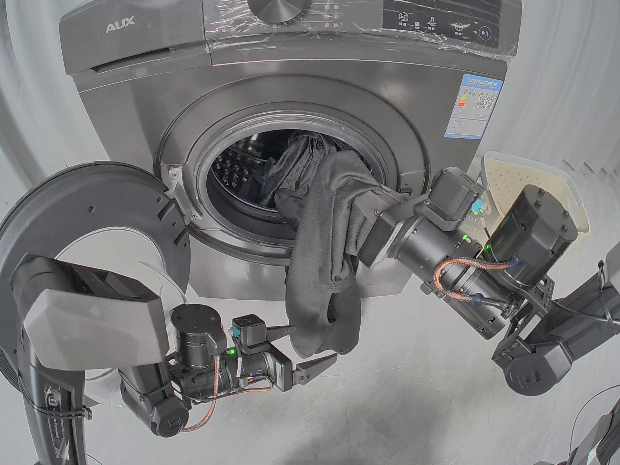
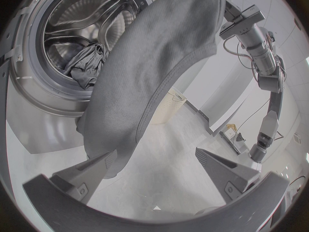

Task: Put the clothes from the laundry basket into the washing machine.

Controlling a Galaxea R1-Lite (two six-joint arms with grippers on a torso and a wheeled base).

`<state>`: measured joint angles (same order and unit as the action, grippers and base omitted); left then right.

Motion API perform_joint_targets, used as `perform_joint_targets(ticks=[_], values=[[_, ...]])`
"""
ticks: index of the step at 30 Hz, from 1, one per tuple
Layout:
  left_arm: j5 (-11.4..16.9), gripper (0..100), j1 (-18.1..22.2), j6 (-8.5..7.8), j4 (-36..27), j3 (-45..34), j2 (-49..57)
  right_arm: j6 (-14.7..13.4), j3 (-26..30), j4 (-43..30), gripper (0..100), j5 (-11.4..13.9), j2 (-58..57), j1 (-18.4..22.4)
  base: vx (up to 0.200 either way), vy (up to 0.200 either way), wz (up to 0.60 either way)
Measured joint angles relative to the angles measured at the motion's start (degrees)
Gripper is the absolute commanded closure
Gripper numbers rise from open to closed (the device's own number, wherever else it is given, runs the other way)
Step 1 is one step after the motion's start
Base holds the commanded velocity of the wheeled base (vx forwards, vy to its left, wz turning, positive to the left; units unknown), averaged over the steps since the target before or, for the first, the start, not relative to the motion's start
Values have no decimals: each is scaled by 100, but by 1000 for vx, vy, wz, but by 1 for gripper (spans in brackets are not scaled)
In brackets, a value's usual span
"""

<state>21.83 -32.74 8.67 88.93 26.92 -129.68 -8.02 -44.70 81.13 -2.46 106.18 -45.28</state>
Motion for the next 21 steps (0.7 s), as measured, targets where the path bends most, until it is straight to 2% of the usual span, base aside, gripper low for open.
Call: perform_joint_targets(ticks=[7, 12, 17, 21], values=[[-238, 0, 17, -52, 0, 351, -301, 0, -267, 2, 100, -10, 51, -11, 0, 0, 0], [-432, 0, 55, -46, -2, 629, -480, -13, -479, 9, 100, -117, 66, -21, 0, 0, 0], [-684, 0, 98, -30, -2, 930, -618, -29, -524, 13, 100, -130, 62, -34, 0, 0, 0], [-752, 0, 127, -16, -2, 1095, -708, -35, -529, 29, 100, -134, 54, -52, 0, 0, 0]])
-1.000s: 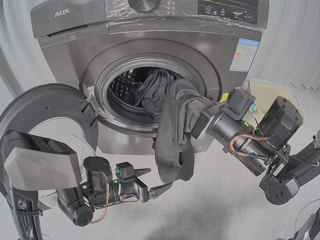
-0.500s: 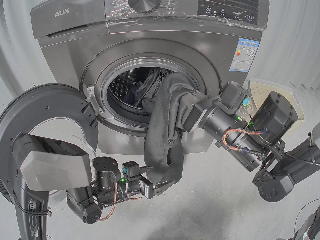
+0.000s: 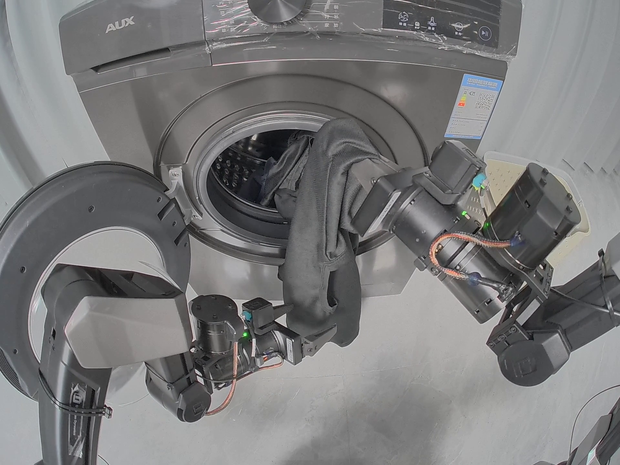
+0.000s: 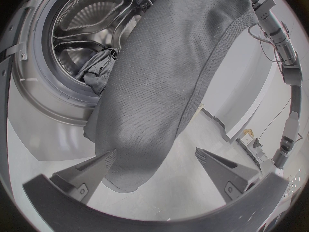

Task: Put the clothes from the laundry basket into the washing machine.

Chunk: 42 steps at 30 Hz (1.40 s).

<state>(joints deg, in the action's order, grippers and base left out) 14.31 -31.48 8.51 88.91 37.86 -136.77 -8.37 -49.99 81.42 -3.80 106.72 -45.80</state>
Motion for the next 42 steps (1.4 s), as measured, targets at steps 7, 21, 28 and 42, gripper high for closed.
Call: perform_joint_targets(ticks=[7, 21, 28, 42], values=[[-154, 0, 59, 29, -4, 400, -183, -5, 7, 20, 100, 0, -5, -28, 0, 0, 0], [-143, 0, 22, 44, 7, 424, -152, -13, 24, 17, 100, 1, -5, -26, 0, 0, 0], [-145, 0, -24, 63, 5, 505, -85, -29, 35, 17, 100, 1, 1, -26, 0, 0, 0], [-394, 100, 44, 90, 7, 907, -310, -33, 143, 50, 100, 1, 6, -32, 0, 0, 0]])
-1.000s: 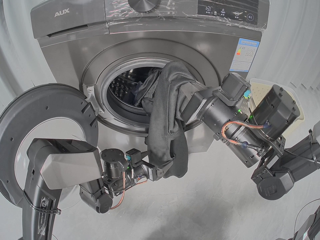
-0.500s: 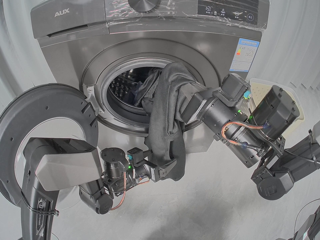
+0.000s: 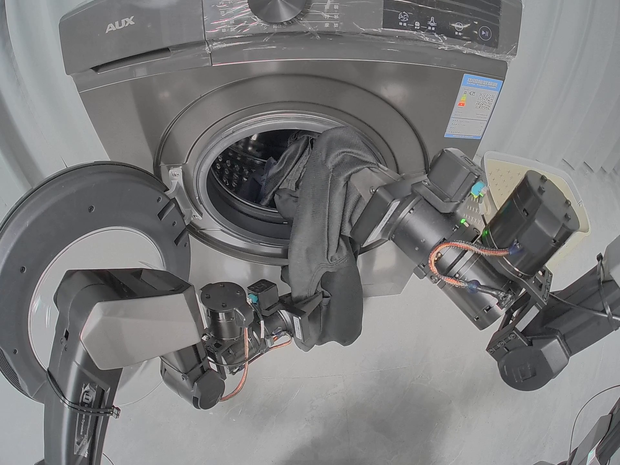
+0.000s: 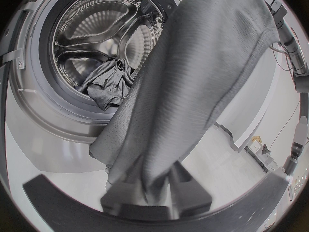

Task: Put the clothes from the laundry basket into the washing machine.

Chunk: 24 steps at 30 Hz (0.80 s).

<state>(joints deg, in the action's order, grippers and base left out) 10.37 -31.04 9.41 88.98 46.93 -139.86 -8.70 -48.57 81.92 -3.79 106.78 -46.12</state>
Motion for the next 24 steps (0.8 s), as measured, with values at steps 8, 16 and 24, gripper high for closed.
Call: perform_joint_targets(ticks=[8, 16, 24], values=[[-34, 100, 41, 16, -2, -369, 288, -32, 100, 9, 100, 0, -44, 45, 0, 0, 0], [202, 100, 133, 18, 0, -1517, 1426, -35, 560, -20, 100, -4, -223, 467, 0, 0, 0], [1392, 100, 441, 49, 0, -2658, 2760, -130, 1359, 104, 100, 51, -577, 1034, 0, 0, 0]])
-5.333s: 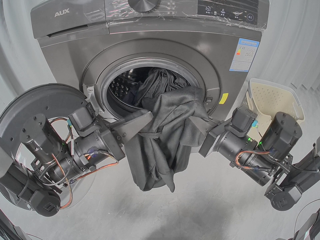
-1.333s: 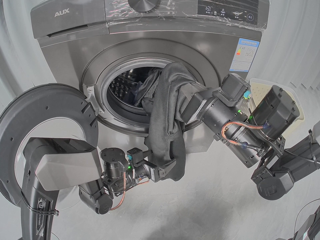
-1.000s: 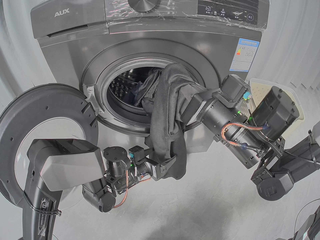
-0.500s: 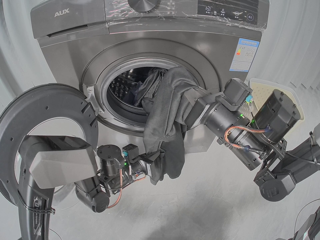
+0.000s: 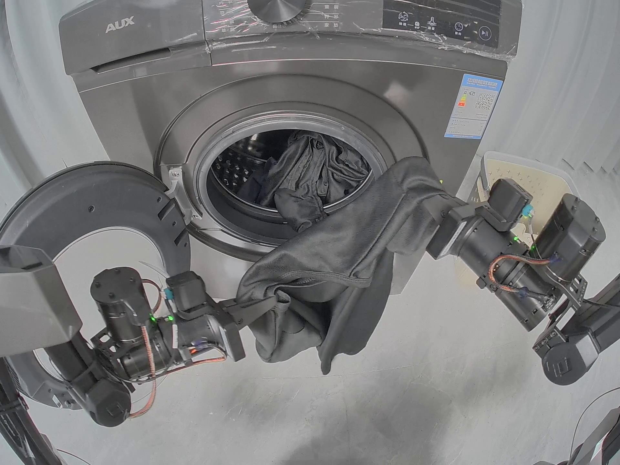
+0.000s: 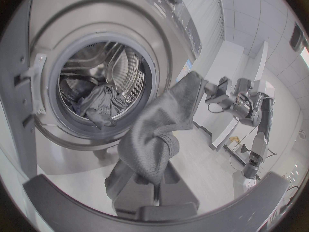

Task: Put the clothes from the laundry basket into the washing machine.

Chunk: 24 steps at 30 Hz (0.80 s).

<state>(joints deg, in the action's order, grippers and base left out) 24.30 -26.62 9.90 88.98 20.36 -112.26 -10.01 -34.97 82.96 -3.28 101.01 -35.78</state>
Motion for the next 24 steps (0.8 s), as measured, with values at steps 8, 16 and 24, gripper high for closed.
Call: perform_joint_targets(ticks=[8, 16, 24], values=[[129, 100, 579, 408, -5, -22, 892, -22, 499, 140, 100, 140, -208, 332, 0, 0, 0], [101, 100, 858, 956, -18, 296, 1662, 51, 835, 329, 100, 296, -316, 538, 0, 0, 0], [83, 100, 863, 972, -63, 386, 2076, 68, 866, 474, 100, 325, -361, 557, 0, 0, 0]])
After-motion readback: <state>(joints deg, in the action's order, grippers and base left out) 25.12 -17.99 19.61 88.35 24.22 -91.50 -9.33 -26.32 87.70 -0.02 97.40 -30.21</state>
